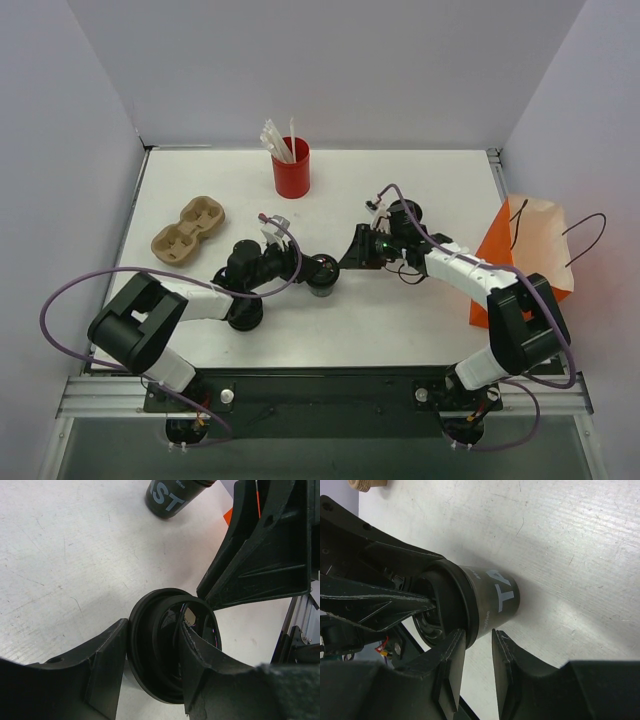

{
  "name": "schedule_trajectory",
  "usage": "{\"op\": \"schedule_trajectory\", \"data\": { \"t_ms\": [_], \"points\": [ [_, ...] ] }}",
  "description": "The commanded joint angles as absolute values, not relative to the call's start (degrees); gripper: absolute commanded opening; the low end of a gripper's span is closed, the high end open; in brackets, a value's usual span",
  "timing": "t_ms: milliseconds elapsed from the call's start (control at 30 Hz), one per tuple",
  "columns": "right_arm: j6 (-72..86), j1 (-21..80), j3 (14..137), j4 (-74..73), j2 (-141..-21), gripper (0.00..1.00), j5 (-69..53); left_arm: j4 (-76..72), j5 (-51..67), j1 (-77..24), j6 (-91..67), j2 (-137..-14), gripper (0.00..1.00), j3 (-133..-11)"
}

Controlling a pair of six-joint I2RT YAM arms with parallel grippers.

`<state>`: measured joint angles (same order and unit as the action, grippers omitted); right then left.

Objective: Pack the takeout coffee

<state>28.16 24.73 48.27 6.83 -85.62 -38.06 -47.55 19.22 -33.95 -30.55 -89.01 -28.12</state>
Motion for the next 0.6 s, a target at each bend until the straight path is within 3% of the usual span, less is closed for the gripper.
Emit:
{"op": "schedule_trajectory", "data": {
  "t_ms": [0, 567],
  "points": [
    [27.77, 24.61, 50.8, 7.29, -87.27, 0.29, -40.08, -33.22, 18.9, -34.1, -25.14, -92.9, 0.52, -25.31],
    [34.0, 25.49, 40.53, 19.5, -93.69, 0.27, -44.38, -42.27, 17.93, -34.72, -29.0, -98.87, 0.52, -21.01]
  ]
}}
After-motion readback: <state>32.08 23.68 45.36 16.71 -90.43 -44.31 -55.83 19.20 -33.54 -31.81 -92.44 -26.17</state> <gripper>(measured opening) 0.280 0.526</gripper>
